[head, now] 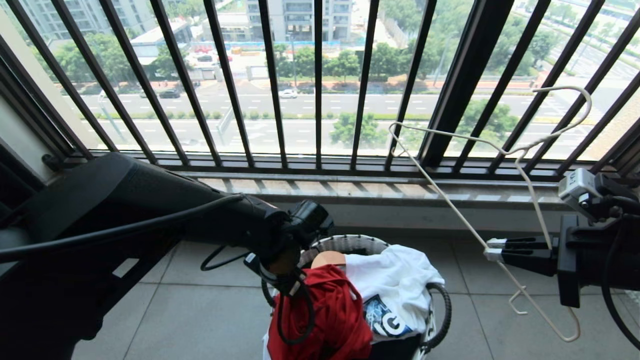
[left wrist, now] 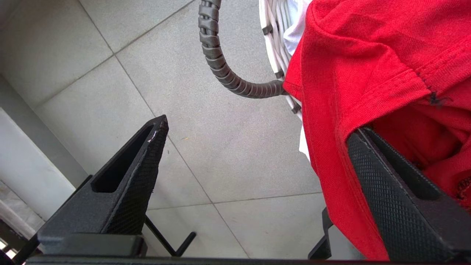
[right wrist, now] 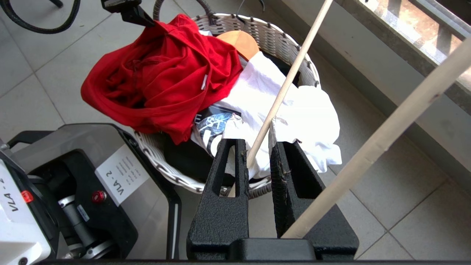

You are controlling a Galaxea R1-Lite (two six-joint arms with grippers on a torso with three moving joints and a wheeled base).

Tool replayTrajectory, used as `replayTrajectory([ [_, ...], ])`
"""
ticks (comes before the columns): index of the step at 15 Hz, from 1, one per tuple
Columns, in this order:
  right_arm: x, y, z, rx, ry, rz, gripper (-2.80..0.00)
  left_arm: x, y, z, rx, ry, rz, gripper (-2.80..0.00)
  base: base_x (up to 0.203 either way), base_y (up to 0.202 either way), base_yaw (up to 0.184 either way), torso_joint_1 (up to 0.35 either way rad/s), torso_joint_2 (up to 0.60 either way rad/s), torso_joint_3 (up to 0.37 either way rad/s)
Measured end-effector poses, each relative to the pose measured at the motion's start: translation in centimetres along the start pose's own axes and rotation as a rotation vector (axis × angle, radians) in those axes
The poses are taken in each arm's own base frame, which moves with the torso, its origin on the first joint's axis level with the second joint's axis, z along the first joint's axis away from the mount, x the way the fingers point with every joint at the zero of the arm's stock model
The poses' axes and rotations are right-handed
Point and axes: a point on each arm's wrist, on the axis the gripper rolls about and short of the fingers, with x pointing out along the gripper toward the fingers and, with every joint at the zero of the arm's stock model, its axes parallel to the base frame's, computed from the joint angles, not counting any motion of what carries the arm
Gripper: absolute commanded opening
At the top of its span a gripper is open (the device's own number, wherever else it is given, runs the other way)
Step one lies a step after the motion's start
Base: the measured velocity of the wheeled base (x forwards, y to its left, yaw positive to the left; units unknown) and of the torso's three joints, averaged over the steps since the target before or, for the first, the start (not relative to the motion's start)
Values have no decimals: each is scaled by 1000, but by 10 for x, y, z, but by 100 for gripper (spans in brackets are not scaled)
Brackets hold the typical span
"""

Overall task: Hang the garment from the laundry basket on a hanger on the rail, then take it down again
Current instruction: Pick up clothes from the basket

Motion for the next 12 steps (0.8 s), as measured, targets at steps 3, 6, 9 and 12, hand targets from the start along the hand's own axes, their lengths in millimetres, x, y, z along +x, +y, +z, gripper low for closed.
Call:
replayTrajectory([
  [3, 0, 0, 0, 0, -1, 0, -280, -2, 4, 4, -29, -22, 4, 0, 0, 0, 0, 0, 0, 0],
  [6, 0, 0, 0, 0, -1, 0, -280, -4, 7, 14, -97, -86, 2, 0, 0, 0, 0, 0, 0, 0],
  [9, 0, 0, 0, -1, -1, 0, -280, 1, 9, 24, -160, -170, 26, 0, 0, 0, 0, 0, 0, 0],
  [12, 0, 0, 0, 0, -1, 0, -280, 4, 7, 23, -161, -164, 35, 0, 0, 0, 0, 0, 0, 0],
])
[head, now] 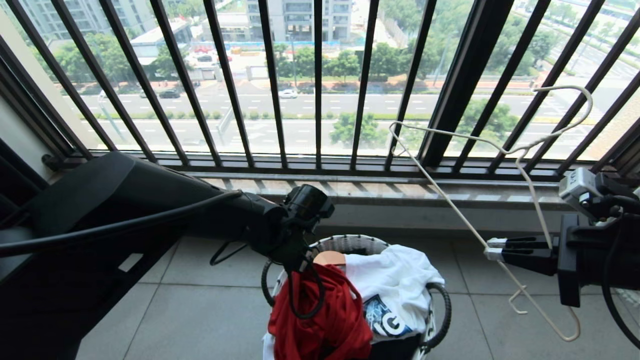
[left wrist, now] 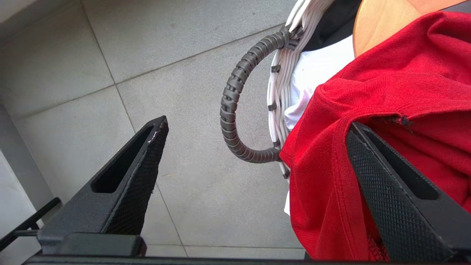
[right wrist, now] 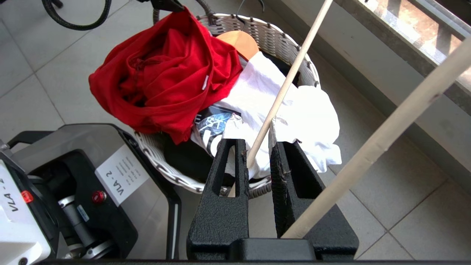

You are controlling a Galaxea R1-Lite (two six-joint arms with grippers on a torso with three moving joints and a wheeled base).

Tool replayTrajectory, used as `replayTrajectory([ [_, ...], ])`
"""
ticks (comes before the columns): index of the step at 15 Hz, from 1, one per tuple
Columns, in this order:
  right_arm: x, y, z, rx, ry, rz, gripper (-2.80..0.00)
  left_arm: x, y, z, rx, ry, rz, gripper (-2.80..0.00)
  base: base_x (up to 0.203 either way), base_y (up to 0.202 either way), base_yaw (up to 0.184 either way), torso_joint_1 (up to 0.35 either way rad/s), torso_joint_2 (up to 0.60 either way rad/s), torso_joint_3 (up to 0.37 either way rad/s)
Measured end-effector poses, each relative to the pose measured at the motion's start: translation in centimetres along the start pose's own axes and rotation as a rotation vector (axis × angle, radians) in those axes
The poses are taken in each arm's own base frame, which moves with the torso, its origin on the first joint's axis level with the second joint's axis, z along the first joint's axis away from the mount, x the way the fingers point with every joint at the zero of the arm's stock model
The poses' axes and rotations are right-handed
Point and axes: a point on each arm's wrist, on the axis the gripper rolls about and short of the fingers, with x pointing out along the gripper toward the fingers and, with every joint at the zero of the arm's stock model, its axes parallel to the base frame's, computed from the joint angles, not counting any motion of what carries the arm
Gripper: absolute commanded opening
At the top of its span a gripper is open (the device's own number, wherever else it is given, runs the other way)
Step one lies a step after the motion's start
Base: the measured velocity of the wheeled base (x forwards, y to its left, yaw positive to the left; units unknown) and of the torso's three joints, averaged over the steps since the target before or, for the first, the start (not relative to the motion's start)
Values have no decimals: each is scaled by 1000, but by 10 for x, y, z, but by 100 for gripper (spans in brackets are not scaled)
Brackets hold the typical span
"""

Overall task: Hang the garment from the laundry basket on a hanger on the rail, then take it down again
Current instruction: Pick up clothes from the basket

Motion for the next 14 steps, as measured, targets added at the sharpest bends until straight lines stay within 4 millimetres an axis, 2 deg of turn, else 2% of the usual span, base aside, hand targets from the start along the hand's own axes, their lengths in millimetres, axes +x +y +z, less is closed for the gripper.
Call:
replayTrajectory([
  [14, 0, 0, 0, 0, 0, 0, -280, 3, -19, -15, 61, 43, -47, 0, 0, 0, 0, 0, 0, 0],
])
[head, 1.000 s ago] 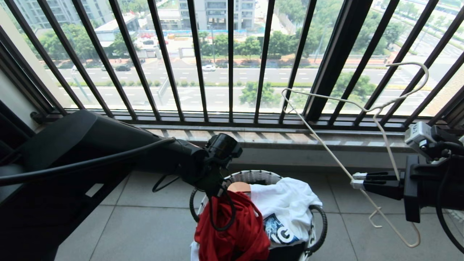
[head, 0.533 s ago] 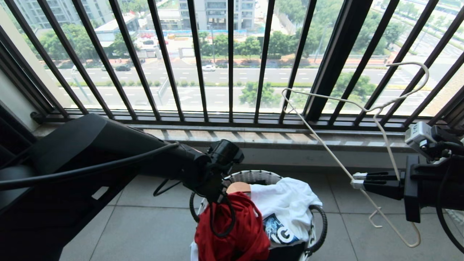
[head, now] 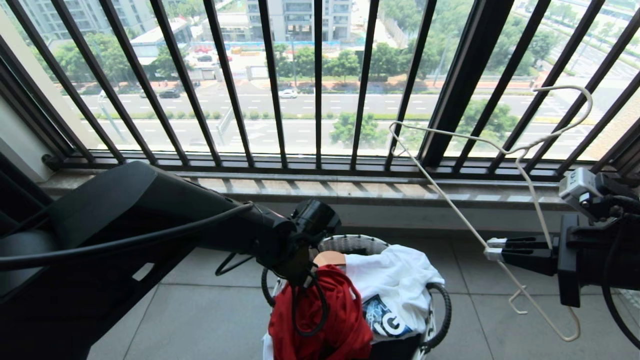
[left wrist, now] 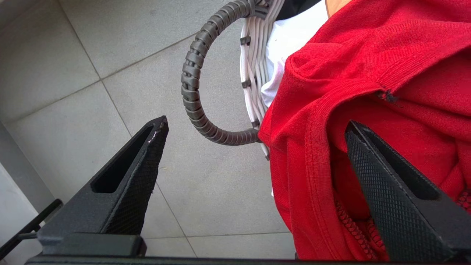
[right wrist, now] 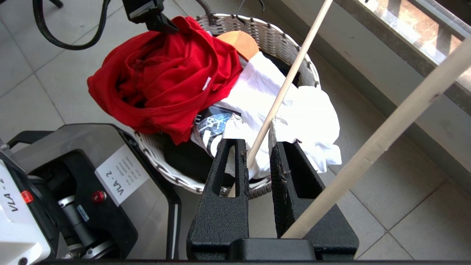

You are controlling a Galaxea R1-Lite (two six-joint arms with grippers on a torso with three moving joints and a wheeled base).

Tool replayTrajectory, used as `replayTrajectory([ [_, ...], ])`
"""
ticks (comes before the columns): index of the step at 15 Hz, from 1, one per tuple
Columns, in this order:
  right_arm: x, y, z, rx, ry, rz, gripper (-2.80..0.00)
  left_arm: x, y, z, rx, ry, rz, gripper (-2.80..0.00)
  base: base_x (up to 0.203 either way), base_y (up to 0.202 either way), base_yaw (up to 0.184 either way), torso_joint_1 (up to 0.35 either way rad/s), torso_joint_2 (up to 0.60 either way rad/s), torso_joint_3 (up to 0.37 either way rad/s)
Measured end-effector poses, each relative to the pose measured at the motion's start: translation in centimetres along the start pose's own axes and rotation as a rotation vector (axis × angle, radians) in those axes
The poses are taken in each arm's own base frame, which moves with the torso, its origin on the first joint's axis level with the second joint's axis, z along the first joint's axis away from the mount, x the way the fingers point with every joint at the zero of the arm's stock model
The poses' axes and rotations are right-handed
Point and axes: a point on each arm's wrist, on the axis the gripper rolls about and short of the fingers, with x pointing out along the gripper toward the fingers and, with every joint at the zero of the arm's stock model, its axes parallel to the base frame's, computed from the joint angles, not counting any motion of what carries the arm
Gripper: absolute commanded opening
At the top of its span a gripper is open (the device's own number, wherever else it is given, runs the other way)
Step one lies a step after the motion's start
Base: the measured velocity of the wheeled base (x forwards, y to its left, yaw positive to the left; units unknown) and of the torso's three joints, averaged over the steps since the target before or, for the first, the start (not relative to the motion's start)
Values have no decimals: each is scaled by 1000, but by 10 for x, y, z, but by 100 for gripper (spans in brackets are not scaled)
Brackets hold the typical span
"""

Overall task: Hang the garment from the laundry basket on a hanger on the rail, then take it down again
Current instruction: Pick up clothes from the basket

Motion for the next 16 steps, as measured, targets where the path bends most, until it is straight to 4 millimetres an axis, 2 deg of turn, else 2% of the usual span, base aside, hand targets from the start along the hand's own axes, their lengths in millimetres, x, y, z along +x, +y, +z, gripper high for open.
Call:
replayTrajectory([
  [4, 0, 0, 0, 0, 0, 0, -280, 12, -8, -1, 2, 1, -3, 0, 0, 0, 0, 0, 0, 0],
  [8, 0, 0, 0, 1, 0, 0, -280, 28, -16, 4, -39, -72, -10, 0, 0, 0, 0, 0, 0, 0],
  [13, 0, 0, 0, 0, -1, -1, -280, 28, -17, 7, -62, -107, -18, 0, 0, 0, 0, 0, 0, 0],
  [16, 0, 0, 0, -1, -1, 0, -280, 27, -18, 4, -47, -92, -94, 0, 0, 0, 0, 0, 0, 0],
])
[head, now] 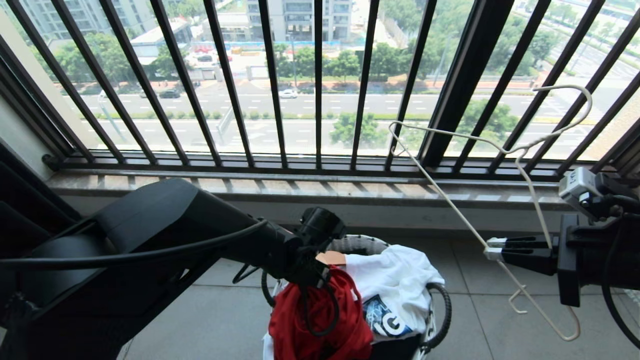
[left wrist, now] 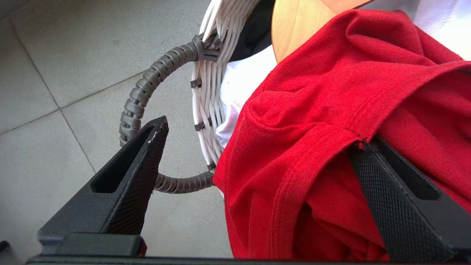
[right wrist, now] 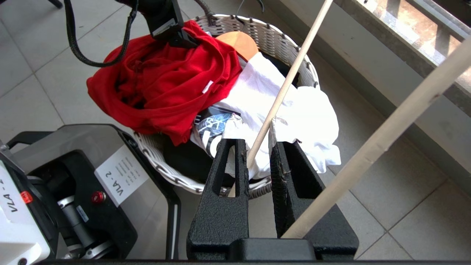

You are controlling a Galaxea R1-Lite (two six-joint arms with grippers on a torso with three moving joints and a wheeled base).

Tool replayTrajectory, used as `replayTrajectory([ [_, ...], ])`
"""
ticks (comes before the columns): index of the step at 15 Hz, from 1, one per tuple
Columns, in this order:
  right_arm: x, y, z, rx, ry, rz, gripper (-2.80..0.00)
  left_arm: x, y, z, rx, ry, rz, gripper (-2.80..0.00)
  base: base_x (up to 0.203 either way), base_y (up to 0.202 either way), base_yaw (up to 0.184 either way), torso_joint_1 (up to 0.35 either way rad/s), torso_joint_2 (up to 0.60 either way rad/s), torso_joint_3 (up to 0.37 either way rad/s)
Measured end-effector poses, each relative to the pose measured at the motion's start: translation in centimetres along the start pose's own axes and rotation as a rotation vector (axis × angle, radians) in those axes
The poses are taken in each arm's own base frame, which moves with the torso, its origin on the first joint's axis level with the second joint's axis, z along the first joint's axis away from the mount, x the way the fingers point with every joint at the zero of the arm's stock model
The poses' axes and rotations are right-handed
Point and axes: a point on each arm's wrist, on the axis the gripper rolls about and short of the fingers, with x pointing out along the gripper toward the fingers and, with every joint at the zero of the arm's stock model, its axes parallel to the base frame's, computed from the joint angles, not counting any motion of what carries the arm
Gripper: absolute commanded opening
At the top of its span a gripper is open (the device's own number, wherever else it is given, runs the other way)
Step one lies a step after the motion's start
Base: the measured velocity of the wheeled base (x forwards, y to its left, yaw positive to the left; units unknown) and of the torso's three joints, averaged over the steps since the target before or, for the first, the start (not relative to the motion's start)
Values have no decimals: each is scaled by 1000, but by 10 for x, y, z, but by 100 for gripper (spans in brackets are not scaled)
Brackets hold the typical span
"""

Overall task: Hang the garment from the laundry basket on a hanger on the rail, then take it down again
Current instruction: Pick up clothes from the basket

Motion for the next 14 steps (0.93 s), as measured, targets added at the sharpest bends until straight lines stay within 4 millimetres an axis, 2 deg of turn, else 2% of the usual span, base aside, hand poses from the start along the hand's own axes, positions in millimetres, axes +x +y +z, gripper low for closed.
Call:
replayTrajectory([
  [7, 0, 0, 0, 0, 0, 0, -280, -6, 2, -6, 54, 14, -25, 0, 0, 0, 0, 0, 0, 0],
  [14, 0, 0, 0, 0, 0, 0, -280, 10, -1, -3, 24, -34, -22, 0, 0, 0, 0, 0, 0, 0],
])
